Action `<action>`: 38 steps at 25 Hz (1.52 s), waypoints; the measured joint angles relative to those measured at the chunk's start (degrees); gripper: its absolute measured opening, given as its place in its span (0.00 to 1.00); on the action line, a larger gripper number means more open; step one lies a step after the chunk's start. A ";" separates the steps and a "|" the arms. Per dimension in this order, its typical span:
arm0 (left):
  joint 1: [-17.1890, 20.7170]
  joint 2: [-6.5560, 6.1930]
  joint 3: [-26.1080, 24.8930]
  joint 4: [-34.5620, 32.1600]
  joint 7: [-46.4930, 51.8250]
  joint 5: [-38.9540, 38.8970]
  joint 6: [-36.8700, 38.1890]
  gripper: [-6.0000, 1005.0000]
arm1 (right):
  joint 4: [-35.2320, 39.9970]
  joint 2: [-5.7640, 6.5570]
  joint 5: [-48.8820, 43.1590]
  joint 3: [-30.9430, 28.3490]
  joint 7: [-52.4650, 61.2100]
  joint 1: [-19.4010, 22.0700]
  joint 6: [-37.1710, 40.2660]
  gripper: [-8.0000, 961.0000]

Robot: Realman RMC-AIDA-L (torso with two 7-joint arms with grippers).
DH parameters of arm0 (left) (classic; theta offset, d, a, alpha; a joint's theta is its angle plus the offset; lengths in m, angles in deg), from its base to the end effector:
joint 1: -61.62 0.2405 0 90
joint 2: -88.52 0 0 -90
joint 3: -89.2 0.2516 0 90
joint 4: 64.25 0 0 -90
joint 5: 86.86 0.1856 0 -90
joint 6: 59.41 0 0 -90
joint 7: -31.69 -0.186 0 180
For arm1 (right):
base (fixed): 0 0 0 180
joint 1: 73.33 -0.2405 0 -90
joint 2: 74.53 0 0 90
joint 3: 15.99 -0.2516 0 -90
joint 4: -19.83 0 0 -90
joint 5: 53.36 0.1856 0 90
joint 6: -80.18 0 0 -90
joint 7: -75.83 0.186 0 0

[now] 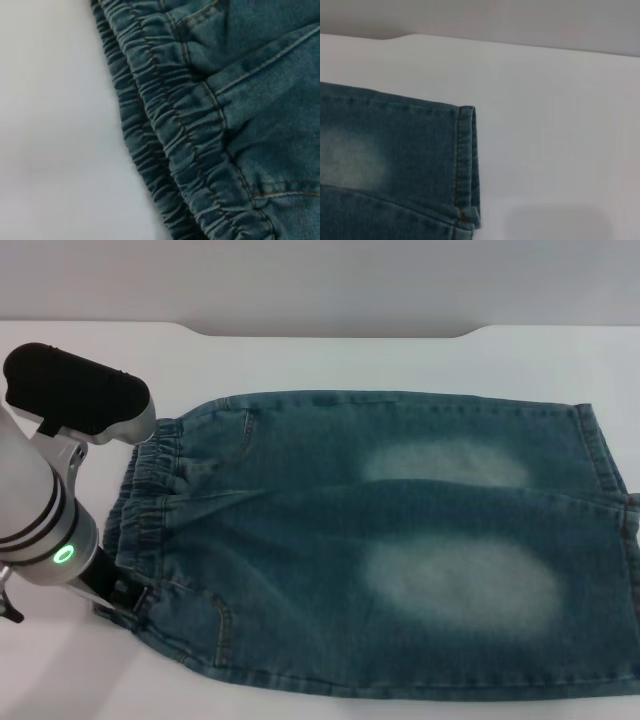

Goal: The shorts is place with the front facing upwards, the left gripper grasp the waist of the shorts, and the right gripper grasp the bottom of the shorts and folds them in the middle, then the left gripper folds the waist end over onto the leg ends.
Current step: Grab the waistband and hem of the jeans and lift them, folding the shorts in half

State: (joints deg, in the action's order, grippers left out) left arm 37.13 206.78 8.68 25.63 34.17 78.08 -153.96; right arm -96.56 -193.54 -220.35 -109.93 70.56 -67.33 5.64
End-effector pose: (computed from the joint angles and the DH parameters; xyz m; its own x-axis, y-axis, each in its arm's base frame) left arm -0.2465 0.2883 -0.0302 0.3982 0.9017 -0.1686 0.5708 -0.3874 -0.7240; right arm 0.2845 0.2621 0.0754 0.5016 -0.7927 -0.3465 -0.6075 -0.0376 -0.7935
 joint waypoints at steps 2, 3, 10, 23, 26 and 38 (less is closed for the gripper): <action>0.12 0.02 0.10 0.54 0.07 -0.01 -0.08 0.23 | 0.01 0.00 0.06 0.03 -0.04 0.00 0.00 0.77; 0.18 0.01 0.12 0.86 0.12 0.01 -0.20 0.21 | 0.02 0.00 0.08 0.02 -0.03 0.00 0.00 0.77; 0.39 -0.18 -0.18 4.99 0.24 0.42 -1.45 0.07 | 0.07 0.00 0.20 0.32 -0.08 -0.02 -0.80 0.77; -1.09 -0.40 -1.00 6.41 -0.63 0.56 -1.18 0.03 | 0.12 0.14 3.77 0.64 -2.00 -1.11 -12.58 0.76; -1.75 -0.41 -1.29 6.09 -0.91 0.57 -1.14 0.03 | 0.09 0.06 3.87 0.96 -2.03 -0.83 -14.13 0.76; -2.79 -0.40 -1.32 5.58 -1.06 0.56 -0.54 0.03 | 0.42 -0.14 6.88 2.40 -0.94 -0.32 -13.31 0.75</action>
State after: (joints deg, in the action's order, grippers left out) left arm 34.34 206.38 7.36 31.21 33.11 78.64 -154.50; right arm -96.14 -193.68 -213.47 -107.52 69.62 -67.65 -7.67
